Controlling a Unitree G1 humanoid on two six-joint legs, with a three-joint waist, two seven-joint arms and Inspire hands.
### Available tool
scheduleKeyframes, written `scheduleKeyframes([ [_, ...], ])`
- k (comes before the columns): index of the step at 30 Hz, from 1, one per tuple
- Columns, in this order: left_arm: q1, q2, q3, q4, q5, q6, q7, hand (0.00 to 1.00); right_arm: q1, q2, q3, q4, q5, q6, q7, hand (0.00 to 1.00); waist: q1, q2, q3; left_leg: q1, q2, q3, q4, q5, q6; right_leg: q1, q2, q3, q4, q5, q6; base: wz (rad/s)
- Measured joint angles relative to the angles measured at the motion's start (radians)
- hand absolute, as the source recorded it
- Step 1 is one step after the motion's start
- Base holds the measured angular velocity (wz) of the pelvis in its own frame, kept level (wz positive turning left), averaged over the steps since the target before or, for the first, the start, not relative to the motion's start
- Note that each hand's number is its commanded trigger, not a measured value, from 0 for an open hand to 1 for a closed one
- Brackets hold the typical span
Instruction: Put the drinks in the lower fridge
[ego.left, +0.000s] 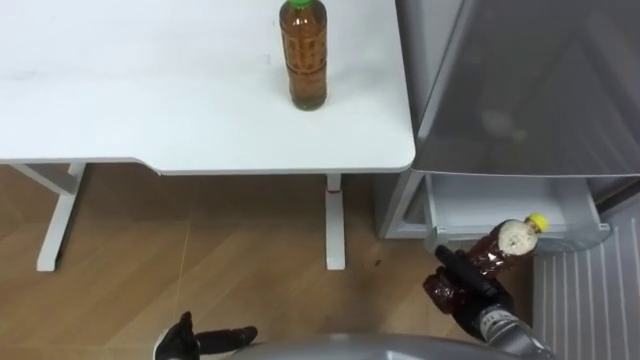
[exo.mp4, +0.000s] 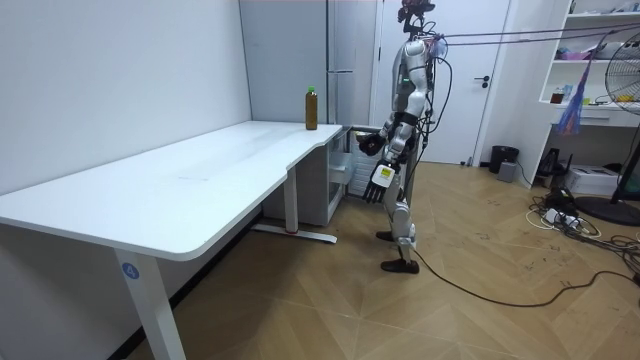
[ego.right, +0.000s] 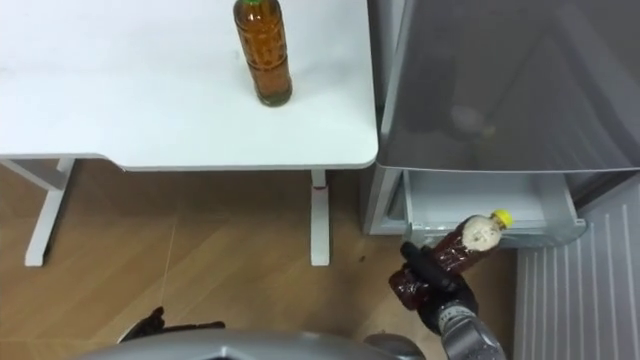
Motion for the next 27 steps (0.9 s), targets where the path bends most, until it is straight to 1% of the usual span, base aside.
scheduleKeyframes([
  [3, 0.000, 0.000, 0.000, 0.000, 0.000, 0.000, 0.000, 0.00, 0.000, 0.001, 0.000, 0.000, 0.090, -0.004, -0.013, 1.00, 0.003, 0.000, 0.0001, 0.000, 0.000, 0.000, 0.000, 0.000, 0.000, 0.000, 0.000, 0.000, 0.000, -0.001, 0.000, 0.00],
  [5, 0.003, 0.000, 0.000, 0.000, 0.000, -0.002, -0.001, 0.00, 0.000, 0.004, 0.000, 0.000, 0.147, -0.013, -0.013, 1.00, 0.005, -0.001, 0.0000, -0.001, 0.000, 0.000, 0.000, 0.000, 0.000, 0.000, 0.000, -0.002, 0.000, -0.001, 0.000, 0.00],
  [9, 0.007, 0.000, 0.005, -0.001, 0.002, -0.002, 0.000, 0.00, 0.000, 0.004, 0.000, 0.000, 0.192, -0.017, -0.013, 1.00, 0.005, -0.005, -0.0008, 0.000, 0.000, 0.000, 0.001, 0.000, 0.000, 0.001, -0.001, -0.003, 0.000, -0.001, 0.000, 0.00],
  [12, 0.007, 0.000, 0.012, -0.002, 0.009, -0.002, 0.001, 0.00, -0.003, 0.004, 0.000, 0.021, 0.229, -0.018, -0.004, 1.00, 0.006, -0.011, -0.0033, 0.004, 0.000, 0.000, 0.001, 0.000, 0.000, 0.003, -0.001, -0.003, 0.000, -0.001, 0.000, 0.00],
  [17, 0.010, 0.004, 0.017, 0.001, 0.010, -0.002, 0.004, 0.00, -0.002, 0.004, -0.001, 0.027, 0.310, -0.018, 0.000, 1.00, 0.009, -0.019, -0.0008, 0.014, 0.000, -0.006, 0.001, 0.000, 0.000, 0.016, -0.001, -0.007, -0.001, -0.001, 0.000, 0.02],
  [22, 0.011, 0.004, 0.017, 0.000, 0.020, -0.002, 0.001, 0.00, -0.007, 0.004, -0.003, 0.027, 0.350, -0.021, 0.028, 1.00, 0.009, -0.017, -0.0003, 0.020, 0.000, -0.007, 0.001, 0.000, 0.000, 0.018, -0.001, -0.007, 0.001, -0.001, 0.000, 0.00],
  [27, 0.011, 0.006, 0.018, -0.001, 0.025, -0.002, -0.010, 0.00, -0.032, 0.002, -0.008, 0.027, 0.388, -0.023, 0.028, 1.00, 0.009, -0.012, -0.0019, 0.004, 0.000, -0.007, 0.005, 0.000, 0.000, 0.002, -0.002, -0.006, 0.010, -0.001, -0.001, 0.00],
])
